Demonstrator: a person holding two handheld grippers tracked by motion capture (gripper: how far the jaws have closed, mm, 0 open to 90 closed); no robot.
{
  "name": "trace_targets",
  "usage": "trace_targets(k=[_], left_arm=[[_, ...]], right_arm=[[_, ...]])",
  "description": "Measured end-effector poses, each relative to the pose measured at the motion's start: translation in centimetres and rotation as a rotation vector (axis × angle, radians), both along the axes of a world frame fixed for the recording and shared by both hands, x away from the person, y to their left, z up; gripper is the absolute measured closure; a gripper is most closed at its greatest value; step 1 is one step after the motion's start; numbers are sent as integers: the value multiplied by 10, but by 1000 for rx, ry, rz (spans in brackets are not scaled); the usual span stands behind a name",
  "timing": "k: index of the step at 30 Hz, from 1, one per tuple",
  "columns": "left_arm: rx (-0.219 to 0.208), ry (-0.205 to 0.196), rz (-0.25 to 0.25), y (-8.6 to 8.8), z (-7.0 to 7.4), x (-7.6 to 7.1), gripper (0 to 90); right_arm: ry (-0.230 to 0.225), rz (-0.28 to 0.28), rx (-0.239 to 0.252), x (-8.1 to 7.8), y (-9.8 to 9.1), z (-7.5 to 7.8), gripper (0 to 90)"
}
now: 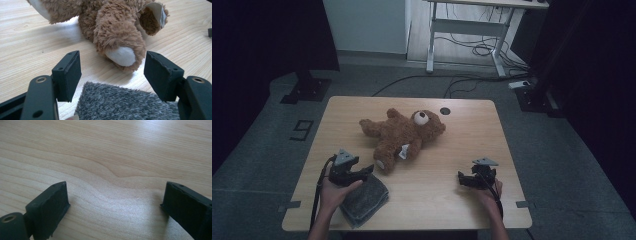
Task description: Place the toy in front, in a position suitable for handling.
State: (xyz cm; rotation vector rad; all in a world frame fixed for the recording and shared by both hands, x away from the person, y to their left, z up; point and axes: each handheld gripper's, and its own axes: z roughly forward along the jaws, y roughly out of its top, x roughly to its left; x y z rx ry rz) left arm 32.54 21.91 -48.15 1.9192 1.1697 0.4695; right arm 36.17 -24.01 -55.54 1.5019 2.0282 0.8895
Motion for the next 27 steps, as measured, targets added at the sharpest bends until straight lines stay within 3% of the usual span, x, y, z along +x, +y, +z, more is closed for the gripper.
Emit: trace_targets(k=[3,10,12,17,22,27], left_arm=[[-16,0,-6,-1,2,0,305],[-4,-4,-19,-6,3,0,302],[0,-6,-24,-7,4,0,301],[5,-1,-26,-8,2,1,302],[4,-2,-19,-7,1,1,297],[-28,-11,-15,-5,5,-2,290]], right_arm=[[-2,-1,3,0,0,0,77],[-10,14,7,-2,2,2,86],[-30,18,7,-3,2,4,90],[-84,18,60,-4,-6,12,129],[-91,33,80,-2,-6,11,137],[-97,75,106,-3,-1,12,137]])
